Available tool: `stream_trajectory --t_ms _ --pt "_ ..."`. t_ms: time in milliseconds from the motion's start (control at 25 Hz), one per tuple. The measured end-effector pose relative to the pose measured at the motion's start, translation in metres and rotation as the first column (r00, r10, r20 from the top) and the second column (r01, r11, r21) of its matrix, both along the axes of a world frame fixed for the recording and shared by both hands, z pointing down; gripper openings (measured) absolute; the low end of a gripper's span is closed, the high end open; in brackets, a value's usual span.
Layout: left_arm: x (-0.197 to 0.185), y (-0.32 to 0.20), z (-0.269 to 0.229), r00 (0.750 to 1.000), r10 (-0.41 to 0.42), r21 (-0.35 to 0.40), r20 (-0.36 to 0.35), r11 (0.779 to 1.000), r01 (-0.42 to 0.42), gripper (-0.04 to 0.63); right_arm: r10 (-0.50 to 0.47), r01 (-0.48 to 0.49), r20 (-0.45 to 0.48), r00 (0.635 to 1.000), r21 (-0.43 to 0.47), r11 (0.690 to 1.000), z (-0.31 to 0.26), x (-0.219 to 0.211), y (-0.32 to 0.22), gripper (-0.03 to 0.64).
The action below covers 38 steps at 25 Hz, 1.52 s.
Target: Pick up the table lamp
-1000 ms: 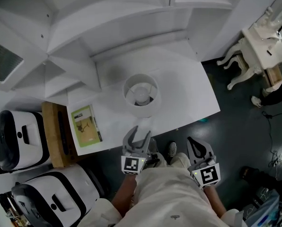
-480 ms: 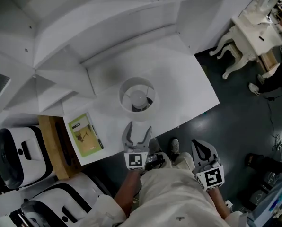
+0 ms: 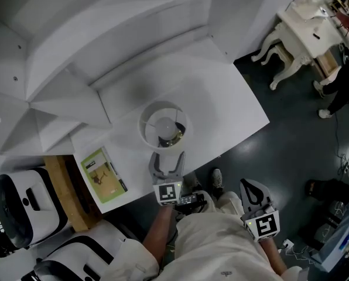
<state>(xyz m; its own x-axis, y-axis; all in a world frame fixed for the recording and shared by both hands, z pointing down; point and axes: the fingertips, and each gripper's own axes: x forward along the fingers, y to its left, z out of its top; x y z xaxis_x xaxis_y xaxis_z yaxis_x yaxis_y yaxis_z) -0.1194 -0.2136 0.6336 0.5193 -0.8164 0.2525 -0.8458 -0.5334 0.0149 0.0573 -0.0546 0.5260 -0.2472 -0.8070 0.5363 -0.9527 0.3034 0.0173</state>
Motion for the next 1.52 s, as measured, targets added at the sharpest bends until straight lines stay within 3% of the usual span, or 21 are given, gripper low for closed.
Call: stream_trajectory --t_ms 520,1240,1400,1520 --pt "0.012 -0.033 0.026 0.998 -0.007 0.023 0.066 1.0 0.006 0.36 0.031 -0.032 -0.009 0.999 -0.047 0.998 0.007 0.008 0.01 0.012" --pt "0.027 -0.074 0.031 0.998 -0.024 0.049 0.066 0.999 0.021 0.355 0.073 -0.075 -0.034 0.997 -0.068 0.995 0.014 0.027 0.015 0.012" --pt "0.024 -0.078 0.027 0.996 -0.024 0.073 0.088 0.997 0.018 0.23 0.076 -0.078 -0.032 0.997 -0.066 0.995 0.012 0.026 0.014 0.012" --pt "0.025 -0.077 0.027 0.996 -0.016 0.084 0.091 0.996 0.008 0.212 0.074 -0.076 -0.029 0.997 -0.065 0.995 0.013 0.025 0.015 0.012"
